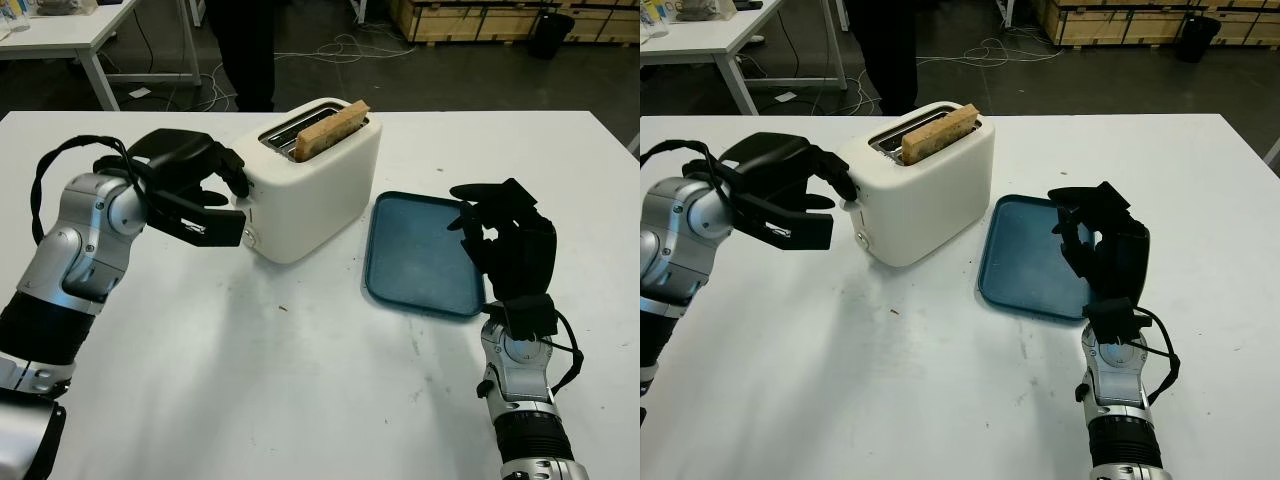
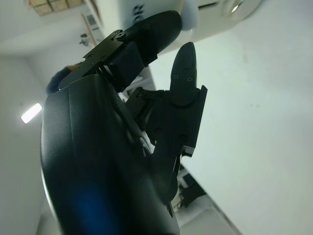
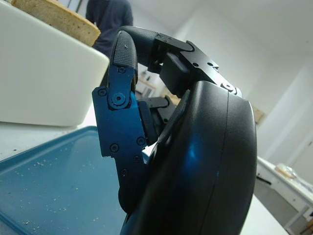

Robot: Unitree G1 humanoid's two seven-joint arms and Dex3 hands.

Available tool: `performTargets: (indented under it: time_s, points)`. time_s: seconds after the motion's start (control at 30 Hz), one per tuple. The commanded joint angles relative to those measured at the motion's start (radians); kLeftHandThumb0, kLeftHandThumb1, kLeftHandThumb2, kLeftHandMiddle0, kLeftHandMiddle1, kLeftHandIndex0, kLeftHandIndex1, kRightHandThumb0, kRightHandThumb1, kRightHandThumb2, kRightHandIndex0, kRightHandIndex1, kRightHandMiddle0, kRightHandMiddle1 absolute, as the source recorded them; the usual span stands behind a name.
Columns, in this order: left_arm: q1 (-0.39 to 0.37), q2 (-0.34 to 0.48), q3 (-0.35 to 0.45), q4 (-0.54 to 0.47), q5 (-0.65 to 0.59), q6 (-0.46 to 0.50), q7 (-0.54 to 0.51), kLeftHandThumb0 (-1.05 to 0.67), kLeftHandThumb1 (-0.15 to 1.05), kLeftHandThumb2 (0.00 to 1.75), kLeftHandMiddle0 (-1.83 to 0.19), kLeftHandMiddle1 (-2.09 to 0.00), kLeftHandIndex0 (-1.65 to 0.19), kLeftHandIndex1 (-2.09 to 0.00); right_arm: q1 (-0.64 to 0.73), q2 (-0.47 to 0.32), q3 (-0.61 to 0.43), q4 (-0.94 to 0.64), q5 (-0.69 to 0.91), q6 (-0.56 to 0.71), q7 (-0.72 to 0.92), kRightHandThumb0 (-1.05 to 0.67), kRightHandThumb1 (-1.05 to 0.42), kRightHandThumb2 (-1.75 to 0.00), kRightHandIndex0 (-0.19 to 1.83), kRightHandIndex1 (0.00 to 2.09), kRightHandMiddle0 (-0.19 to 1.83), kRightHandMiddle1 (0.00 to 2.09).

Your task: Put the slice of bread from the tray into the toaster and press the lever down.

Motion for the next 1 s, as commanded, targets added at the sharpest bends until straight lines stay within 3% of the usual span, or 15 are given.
performTargets:
  time_s: [0.0, 0.13, 0.23, 0.27, 0.3, 0.33, 0.4, 0.5, 0.57, 0.7, 0.97]
  points:
    - [0.023, -0.008, -0.02, 0.013, 0.001, -0.006, -0.002, -0.18, 0.92, 0.24, -0.89, -1.28, -0.91, -0.38, -0.006, -0.009, -0.005, -0.003, 0.001, -0.02, -0.002, -0.44, -0.92, -0.38, 0.63, 1.75, 0.55, 1.37]
    - [0.042, -0.007, -0.017, 0.019, -0.016, -0.03, 0.004, -0.19, 0.92, 0.25, -0.88, -1.53, -1.03, -0.47, -0.004, -0.008, -0.005, -0.003, 0.011, -0.022, 0.004, -0.44, -0.92, -0.37, 0.64, 1.75, 0.56, 1.32]
    - [0.077, -0.024, -0.008, -0.007, -0.041, 0.011, -0.015, -0.19, 0.92, 0.29, -0.86, -1.57, -0.92, -0.53, 0.007, -0.007, -0.005, -0.016, -0.003, -0.023, -0.005, -0.43, -0.92, -0.37, 0.64, 1.75, 0.56, 1.33]
    - [0.113, -0.051, -0.013, -0.018, -0.045, 0.037, -0.003, -0.18, 0.92, 0.3, -0.84, -1.52, -0.92, -0.51, 0.014, -0.008, -0.006, -0.021, -0.017, -0.024, -0.015, -0.44, -0.92, -0.38, 0.65, 1.75, 0.57, 1.33]
    - [0.154, -0.084, -0.024, -0.019, -0.043, 0.055, 0.023, -0.18, 0.92, 0.3, -0.86, -1.19, -0.94, -0.43, 0.021, -0.009, -0.008, -0.026, -0.024, -0.023, -0.021, -0.44, -0.92, -0.38, 0.67, 1.75, 0.56, 1.36]
    - [0.202, -0.136, -0.064, 0.01, -0.012, 0.079, 0.079, -0.18, 0.92, 0.3, -0.9, -1.01, -0.97, -0.36, 0.031, -0.008, -0.011, -0.037, -0.028, -0.011, -0.027, -0.43, -0.92, -0.38, 0.67, 1.75, 0.55, 1.38]
    - [0.26, -0.273, -0.168, 0.135, 0.07, 0.173, 0.19, -0.17, 0.92, 0.29, -0.69, -1.12, -0.89, -0.3, 0.045, -0.008, -0.017, -0.047, -0.035, 0.004, -0.039, -0.44, -0.92, -0.38, 0.68, 1.75, 0.54, 1.4]
    - [0.273, -0.506, -0.232, 0.462, 0.092, 0.244, 0.4, -0.18, 0.92, 0.36, -0.65, -0.99, -0.88, -0.26, 0.053, -0.011, -0.024, -0.034, -0.028, 0.004, -0.039, -0.42, -0.92, -0.38, 0.68, 1.75, 0.53, 1.43]
    - [0.265, -0.592, -0.238, 0.573, 0.076, 0.279, 0.432, -0.18, 0.92, 0.4, -0.59, -0.82, -0.82, -0.19, 0.058, -0.013, -0.025, -0.028, -0.023, 0.004, -0.034, -0.41, -0.92, -0.38, 0.68, 1.75, 0.51, 1.48]
    - [0.223, -0.639, -0.264, 0.664, 0.086, 0.329, 0.405, -0.21, 0.92, 0.37, -0.58, -0.69, -0.75, -0.11, 0.059, -0.029, -0.031, -0.004, -0.016, -0.002, -0.02, -0.42, -0.92, -0.37, 0.68, 1.75, 0.5, 1.48]
    - [0.2, -0.64, -0.261, 0.667, 0.087, 0.343, 0.389, -0.22, 0.92, 0.37, -0.56, -0.68, -0.69, -0.07, 0.057, -0.026, -0.025, -0.005, 0.003, -0.005, 0.001, -0.42, -0.92, -0.36, 0.67, 1.75, 0.48, 1.51]
